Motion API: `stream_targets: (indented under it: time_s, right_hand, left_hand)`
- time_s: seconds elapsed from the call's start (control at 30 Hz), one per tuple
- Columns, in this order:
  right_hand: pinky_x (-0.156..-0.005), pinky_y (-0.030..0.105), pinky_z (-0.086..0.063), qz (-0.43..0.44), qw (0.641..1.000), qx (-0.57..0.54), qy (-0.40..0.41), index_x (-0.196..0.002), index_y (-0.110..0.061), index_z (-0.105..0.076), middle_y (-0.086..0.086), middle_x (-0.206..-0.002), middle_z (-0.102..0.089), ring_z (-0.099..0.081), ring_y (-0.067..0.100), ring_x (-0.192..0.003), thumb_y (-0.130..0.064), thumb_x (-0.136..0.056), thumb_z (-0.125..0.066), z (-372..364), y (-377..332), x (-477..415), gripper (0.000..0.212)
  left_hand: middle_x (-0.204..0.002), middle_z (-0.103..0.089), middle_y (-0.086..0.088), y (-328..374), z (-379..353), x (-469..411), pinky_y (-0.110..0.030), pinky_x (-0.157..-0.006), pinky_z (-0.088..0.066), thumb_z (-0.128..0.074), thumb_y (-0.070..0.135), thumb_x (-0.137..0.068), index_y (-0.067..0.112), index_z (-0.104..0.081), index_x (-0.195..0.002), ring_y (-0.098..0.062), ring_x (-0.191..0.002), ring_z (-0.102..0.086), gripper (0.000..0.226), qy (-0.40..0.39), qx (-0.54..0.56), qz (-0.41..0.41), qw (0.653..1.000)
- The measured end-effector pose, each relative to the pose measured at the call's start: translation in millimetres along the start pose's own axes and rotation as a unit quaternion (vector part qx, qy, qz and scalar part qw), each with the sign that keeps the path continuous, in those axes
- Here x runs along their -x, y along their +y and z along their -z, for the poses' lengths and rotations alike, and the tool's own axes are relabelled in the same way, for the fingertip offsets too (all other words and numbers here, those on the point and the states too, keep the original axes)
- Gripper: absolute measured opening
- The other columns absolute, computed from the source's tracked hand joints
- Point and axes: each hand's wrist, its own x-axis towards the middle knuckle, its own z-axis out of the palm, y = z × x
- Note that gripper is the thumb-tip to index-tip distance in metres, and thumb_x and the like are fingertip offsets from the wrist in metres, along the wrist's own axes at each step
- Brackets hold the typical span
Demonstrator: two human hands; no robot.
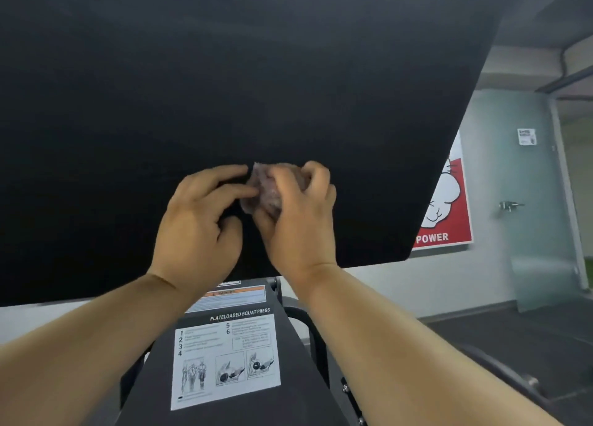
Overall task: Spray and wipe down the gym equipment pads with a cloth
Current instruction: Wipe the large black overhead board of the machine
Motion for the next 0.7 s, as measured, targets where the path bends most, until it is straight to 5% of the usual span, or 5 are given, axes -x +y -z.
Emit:
stream_targets:
  time_s: [0.17, 0.27, 0.4, 0.5, 0.7]
  right_hand:
    - [-0.06, 0.043, -0.056, 0.136, 0.988, 0.066, 0.02, -0.11, -0.014, -0.066, 0.016, -0.116, -0.053, -0.051, 0.036, -0.098, -0.009, -0.078, -0.074, 9.0, 37.5, -4.7, 0.033]
    - [-0.071, 0.04, -0.055, 0.118, 0.991, 0.063, 0.025, -0.113, -0.015, -0.067, 0.011, -0.113, -0.053, -0.054, 0.032, -0.099, -0.009, -0.083, -0.071, 29.8, 68.5, -7.6, 0.031]
    - [-0.082, 0.01, -0.046, 0.016, 0.992, 0.051, 0.116, -0.113, -0.014, -0.068, 0.007, -0.109, -0.055, -0.054, 0.015, -0.091, 0.0, -0.085, -0.066, 70.2, 122.2, -6.3, 0.031]
    - [-0.074, -0.005, -0.034, -0.056, 0.989, 0.073, 0.117, -0.114, -0.012, -0.067, 0.004, -0.105, -0.053, -0.047, 0.011, -0.086, 0.004, -0.087, -0.061, 94.4, 145.8, -11.4, 0.032]
    - [-0.077, 0.039, -0.057, -0.211, 0.96, 0.049, 0.176, -0.101, -0.02, -0.066, 0.009, -0.101, -0.059, -0.062, 0.028, -0.085, -0.03, -0.095, -0.061, 104.3, 160.4, -15.5, 0.012]
  left_hand:
    - [-0.134, -0.057, -0.002, 0.2, -18.4, 6.1, -0.038, -0.108, -0.037, -0.04, 0.008, -0.073, 0.011, -0.071, -0.107, -0.021, -0.122, -0.052, 0.046, -0.034, -0.023, -0.116, 0.992]
    - [-0.145, -0.05, -0.006, -0.5, -40.6, 0.7, -0.045, -0.12, -0.019, -0.04, 0.008, -0.072, 0.01, -0.06, -0.129, -0.025, -0.136, -0.042, 0.06, -0.074, -0.111, -0.197, 0.971]
    - [-0.157, -0.033, -0.006, -7.5, -68.0, -6.8, -0.044, -0.123, 0.002, -0.037, 0.016, -0.076, 0.009, -0.038, -0.146, -0.023, -0.147, -0.023, 0.07, -0.102, -0.246, -0.217, 0.939]
    - [-0.161, -0.023, -0.005, -13.4, -83.6, -2.8, -0.044, -0.122, 0.003, -0.037, 0.018, -0.078, 0.009, -0.03, -0.15, -0.018, -0.15, -0.01, 0.073, -0.091, -0.283, -0.219, 0.929]
    - [-0.159, -0.027, -0.005, -14.5, -73.7, -2.9, -0.044, -0.123, -0.001, -0.037, 0.018, -0.078, 0.01, -0.035, -0.148, -0.022, -0.148, -0.021, 0.07, -0.091, -0.24, -0.241, 0.936]
